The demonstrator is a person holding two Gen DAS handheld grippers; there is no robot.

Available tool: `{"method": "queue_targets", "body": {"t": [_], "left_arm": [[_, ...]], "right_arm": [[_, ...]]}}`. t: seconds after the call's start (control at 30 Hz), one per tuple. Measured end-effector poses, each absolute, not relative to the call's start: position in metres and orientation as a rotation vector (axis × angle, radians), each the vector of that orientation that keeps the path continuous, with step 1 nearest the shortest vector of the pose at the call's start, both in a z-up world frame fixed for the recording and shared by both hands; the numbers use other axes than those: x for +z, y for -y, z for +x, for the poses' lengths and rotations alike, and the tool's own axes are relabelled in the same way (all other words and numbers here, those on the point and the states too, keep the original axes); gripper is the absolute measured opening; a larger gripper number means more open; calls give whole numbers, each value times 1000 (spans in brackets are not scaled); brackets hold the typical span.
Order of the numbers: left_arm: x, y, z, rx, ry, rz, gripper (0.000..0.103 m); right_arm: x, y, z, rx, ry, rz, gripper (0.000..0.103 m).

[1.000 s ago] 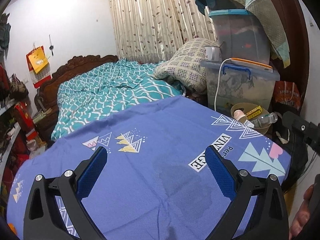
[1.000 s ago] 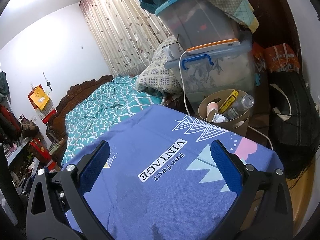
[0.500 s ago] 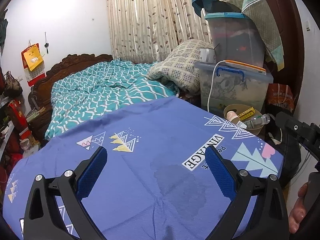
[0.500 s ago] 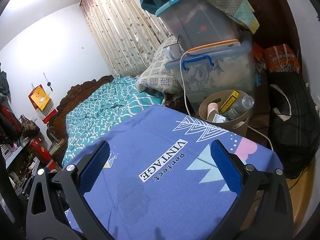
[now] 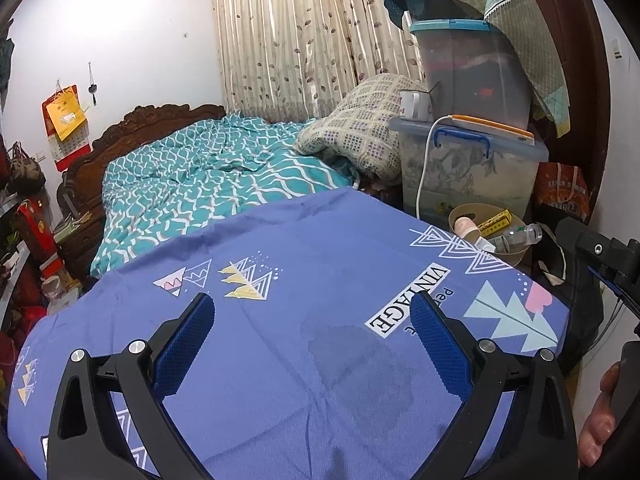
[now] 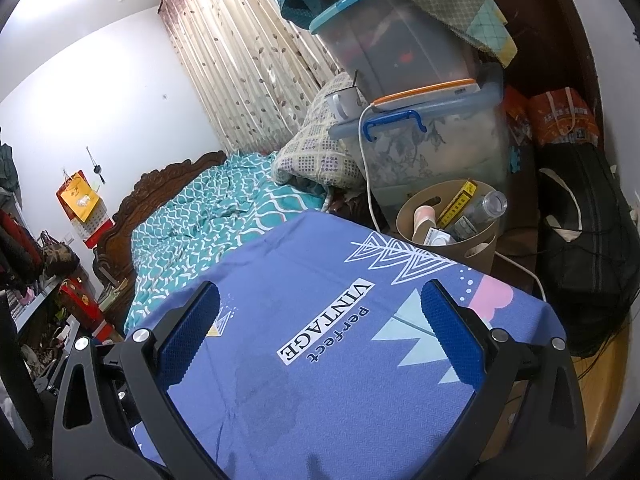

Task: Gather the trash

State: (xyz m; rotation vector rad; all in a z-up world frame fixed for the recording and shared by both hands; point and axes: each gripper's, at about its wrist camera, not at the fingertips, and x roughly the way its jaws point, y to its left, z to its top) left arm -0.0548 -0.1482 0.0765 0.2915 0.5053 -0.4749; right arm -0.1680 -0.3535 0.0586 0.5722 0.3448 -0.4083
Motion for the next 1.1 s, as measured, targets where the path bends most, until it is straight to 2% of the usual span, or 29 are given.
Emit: {"method": "queue_targets", "body": {"t": [1.1], "left_arm": [[77,148,-58,-450,-511,297,94]], "right_arm": [[55,354,-166,-410,-350,578,100]]}}
